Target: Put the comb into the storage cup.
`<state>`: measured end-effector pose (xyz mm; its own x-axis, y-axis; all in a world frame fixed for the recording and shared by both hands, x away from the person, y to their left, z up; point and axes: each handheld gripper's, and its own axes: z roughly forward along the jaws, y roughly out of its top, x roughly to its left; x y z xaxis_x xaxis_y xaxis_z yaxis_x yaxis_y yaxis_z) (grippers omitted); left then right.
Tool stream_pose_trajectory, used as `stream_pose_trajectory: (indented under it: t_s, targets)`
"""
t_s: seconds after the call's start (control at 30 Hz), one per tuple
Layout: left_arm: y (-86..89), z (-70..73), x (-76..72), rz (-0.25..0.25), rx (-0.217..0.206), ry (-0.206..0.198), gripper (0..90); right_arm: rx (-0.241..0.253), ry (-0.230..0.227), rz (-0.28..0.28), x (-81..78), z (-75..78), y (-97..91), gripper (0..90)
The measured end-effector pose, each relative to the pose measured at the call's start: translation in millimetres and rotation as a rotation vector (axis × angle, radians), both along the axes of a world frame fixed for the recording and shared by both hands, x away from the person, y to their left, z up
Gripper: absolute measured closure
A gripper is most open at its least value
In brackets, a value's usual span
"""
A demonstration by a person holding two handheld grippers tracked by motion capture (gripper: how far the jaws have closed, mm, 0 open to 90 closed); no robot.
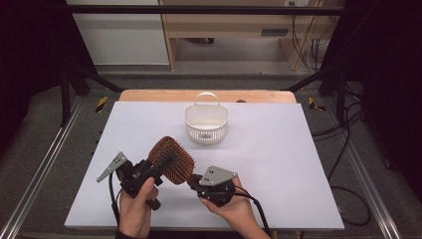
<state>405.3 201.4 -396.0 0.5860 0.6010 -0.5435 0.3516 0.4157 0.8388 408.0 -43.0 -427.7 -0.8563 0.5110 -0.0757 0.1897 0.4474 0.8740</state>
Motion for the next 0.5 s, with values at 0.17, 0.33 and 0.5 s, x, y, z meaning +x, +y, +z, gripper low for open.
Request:
stream_pose_trajectory:
  t_s: [0.17, 0.33, 0.5]
  targets:
    - [2.8, 2.2, -0.7, 0.006, -0.017, -0.009, 50.9, 0.02, 0.027, 0.012, 1.8, -0.9, 0.4, 67.5]
    - [12.3, 5.4, -0.8, 0.046, -0.025, -0.016, 51.0, 0.035, 0.045, 0.006, 3.6, -0.4, -2.8, 56.9]
    - [26.9, 8.4, -0.2, 0.105, -0.026, -0.028, 51.0, 0.081, 0.074, -0.019, 10.3, 2.2, -13.4, 45.7]
